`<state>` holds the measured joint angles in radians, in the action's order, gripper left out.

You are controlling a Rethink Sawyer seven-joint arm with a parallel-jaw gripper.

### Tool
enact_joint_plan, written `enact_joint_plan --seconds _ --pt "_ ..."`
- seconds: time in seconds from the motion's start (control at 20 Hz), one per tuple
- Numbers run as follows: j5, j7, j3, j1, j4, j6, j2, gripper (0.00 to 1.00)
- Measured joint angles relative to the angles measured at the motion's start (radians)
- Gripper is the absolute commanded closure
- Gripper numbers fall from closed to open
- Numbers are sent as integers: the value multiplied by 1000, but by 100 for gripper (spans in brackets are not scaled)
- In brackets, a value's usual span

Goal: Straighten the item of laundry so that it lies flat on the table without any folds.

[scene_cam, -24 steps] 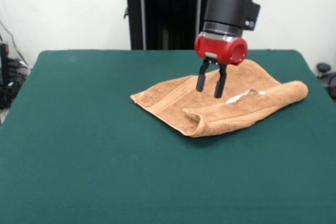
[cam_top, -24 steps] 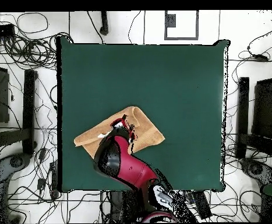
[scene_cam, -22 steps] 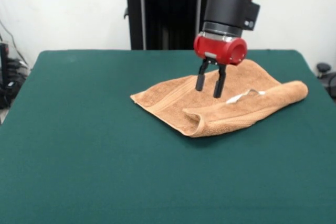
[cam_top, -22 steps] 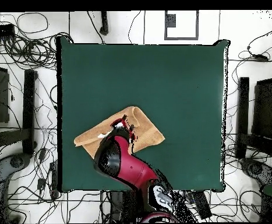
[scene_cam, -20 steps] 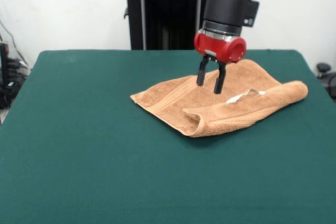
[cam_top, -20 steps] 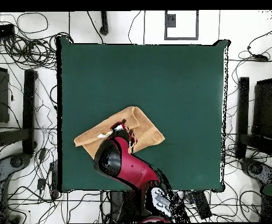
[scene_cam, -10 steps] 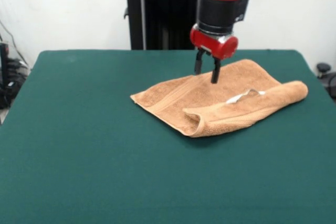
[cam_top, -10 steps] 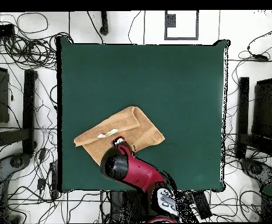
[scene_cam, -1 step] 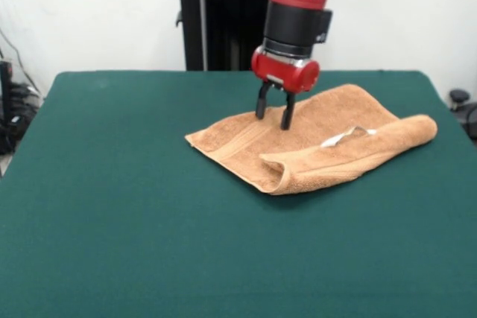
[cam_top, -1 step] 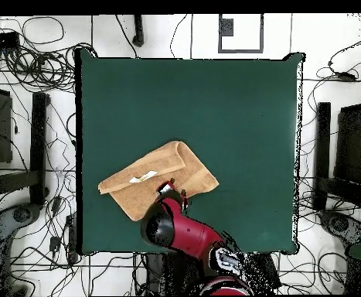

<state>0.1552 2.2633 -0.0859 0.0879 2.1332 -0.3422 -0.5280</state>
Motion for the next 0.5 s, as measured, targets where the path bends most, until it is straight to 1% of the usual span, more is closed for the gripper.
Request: enact_joint_plan --seconds 0.15,0.5 --pt "-33 0 0 14 14 -70 -11 0" --pt "-73 0 10 41 17 -117 -13 0"
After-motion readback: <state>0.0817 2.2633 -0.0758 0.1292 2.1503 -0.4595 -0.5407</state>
